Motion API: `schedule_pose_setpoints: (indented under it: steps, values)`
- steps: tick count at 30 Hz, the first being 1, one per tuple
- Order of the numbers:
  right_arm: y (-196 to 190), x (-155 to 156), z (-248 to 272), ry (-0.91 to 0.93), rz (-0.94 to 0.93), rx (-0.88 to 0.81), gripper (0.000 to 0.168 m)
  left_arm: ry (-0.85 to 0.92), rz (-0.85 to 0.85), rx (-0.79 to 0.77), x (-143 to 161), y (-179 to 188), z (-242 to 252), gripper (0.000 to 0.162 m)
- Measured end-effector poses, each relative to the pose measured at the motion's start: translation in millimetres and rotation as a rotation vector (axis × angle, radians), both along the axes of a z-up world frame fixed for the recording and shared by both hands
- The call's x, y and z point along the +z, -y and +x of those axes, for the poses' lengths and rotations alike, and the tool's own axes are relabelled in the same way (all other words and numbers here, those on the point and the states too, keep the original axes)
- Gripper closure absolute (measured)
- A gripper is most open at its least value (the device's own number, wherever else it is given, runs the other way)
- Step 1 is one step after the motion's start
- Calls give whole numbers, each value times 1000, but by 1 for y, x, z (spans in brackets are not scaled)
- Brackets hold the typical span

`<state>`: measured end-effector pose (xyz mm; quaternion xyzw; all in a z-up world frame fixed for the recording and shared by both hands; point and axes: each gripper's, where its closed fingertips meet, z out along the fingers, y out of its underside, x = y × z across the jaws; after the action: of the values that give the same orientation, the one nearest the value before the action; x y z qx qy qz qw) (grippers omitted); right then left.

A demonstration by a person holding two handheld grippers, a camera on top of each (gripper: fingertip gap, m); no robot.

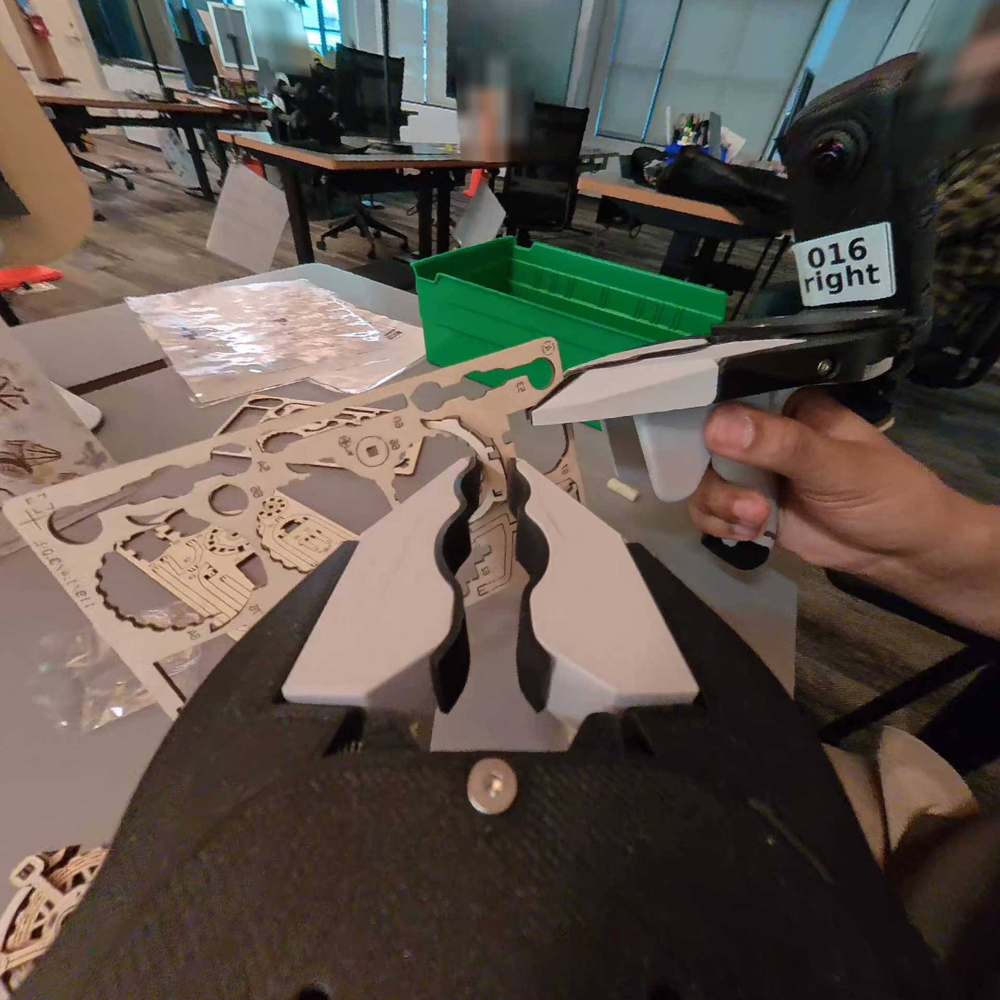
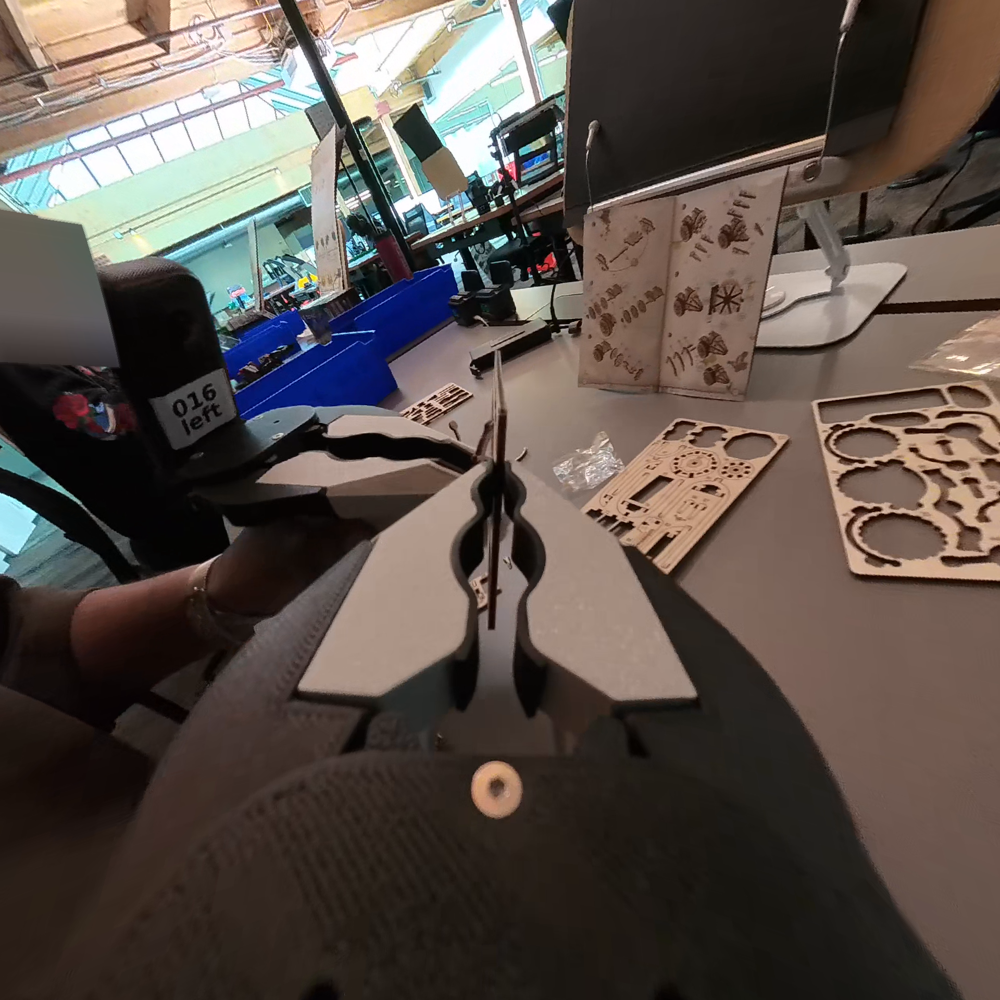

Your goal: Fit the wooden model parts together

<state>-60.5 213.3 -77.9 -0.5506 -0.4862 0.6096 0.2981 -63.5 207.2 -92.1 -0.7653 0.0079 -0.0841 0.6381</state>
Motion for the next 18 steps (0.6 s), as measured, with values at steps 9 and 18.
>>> schedule_pose_setpoints:
  steps: [9, 18]
  values:
    - [-6, -4, 0, 21, -16, -31, 167, 4, 0, -49, -1, 1, 3, 157]
    - [-6, -4, 1, 19, -49, -10, 166, 168, 23, -141, 8, 6, 4, 159]
